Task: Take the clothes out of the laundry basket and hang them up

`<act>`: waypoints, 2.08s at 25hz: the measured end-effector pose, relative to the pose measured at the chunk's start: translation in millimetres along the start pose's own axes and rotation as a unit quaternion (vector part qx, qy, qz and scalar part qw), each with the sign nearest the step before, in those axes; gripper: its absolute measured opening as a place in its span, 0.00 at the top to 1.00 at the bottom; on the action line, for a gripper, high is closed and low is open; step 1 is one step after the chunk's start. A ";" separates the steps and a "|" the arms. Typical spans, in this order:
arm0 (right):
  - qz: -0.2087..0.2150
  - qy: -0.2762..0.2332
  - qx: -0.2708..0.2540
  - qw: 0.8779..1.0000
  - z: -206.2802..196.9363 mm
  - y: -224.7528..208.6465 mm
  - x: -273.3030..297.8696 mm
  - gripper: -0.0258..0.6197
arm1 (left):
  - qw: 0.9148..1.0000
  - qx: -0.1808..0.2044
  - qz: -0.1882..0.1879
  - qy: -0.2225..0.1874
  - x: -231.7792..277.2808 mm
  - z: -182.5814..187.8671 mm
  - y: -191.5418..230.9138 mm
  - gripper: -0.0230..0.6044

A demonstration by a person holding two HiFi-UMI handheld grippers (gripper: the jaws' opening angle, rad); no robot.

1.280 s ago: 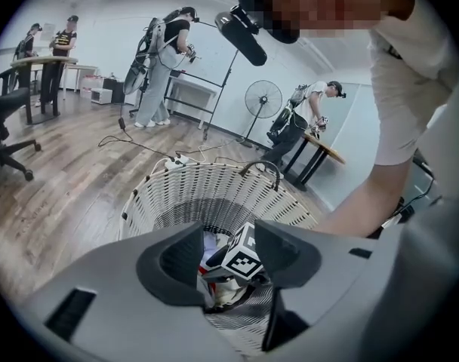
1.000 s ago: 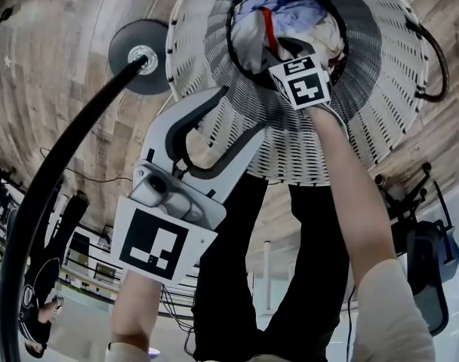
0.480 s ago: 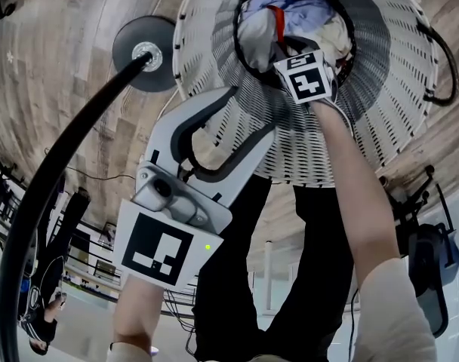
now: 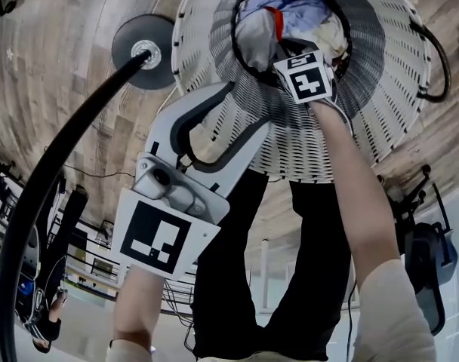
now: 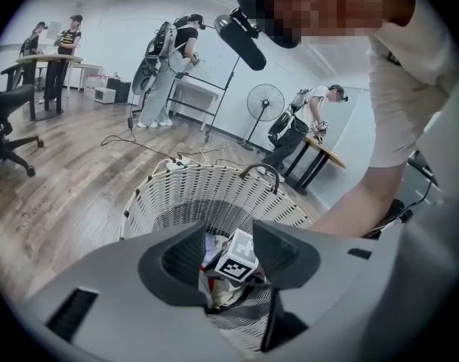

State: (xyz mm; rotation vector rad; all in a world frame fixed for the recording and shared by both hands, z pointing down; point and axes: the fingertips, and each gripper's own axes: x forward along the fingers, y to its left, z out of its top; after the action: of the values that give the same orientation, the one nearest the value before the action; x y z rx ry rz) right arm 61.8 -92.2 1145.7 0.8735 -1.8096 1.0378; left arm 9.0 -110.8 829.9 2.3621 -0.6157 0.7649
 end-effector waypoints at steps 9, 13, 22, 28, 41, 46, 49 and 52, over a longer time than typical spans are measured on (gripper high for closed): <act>0.009 0.000 0.002 1.000 1.8 4.3 -34.8 0.92 | 1.000 -0.023 0.004 0.000 -6.2 8.3 -17.5 0.64; 0.014 -0.003 0.006 1.000 4.1 9.8 -56.6 0.93 | 1.000 -0.022 0.007 -0.006 -11.7 20.9 -22.8 0.64; 0.016 -0.004 -0.006 1.000 9.0 11.4 -112.3 0.93 | 0.999 -0.022 0.023 -0.024 -29.1 53.4 -41.8 0.65; 0.022 -0.014 -0.011 1.000 16.5 15.7 -156.1 0.93 | 0.998 -0.033 0.031 -0.034 -43.3 68.1 -60.4 0.65; 0.031 -0.038 -0.033 0.998 27.7 27.5 -256.7 0.93 | 0.997 -0.052 0.044 -0.045 -73.0 99.0 -114.8 0.65; 0.029 -0.041 -0.039 0.998 28.4 29.2 -292.2 0.94 | 0.997 -0.039 0.050 -0.053 -87.3 121.0 -132.8 0.65; 0.024 -0.044 -0.050 0.997 30.3 30.3 -318.7 0.94 | 0.996 -0.041 0.054 -0.054 -95.6 134.6 -144.3 0.65; 0.022 -0.054 -0.054 0.997 40.1 34.6 -344.0 0.94 | 0.996 -0.023 0.059 -0.063 -105.1 149.1 -150.3 0.65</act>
State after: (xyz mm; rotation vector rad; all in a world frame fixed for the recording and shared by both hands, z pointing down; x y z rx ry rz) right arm 154.1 -61.6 811.5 0.8421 -1.9637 0.9267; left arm 74.1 -71.3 606.2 2.3610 -0.8231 0.6477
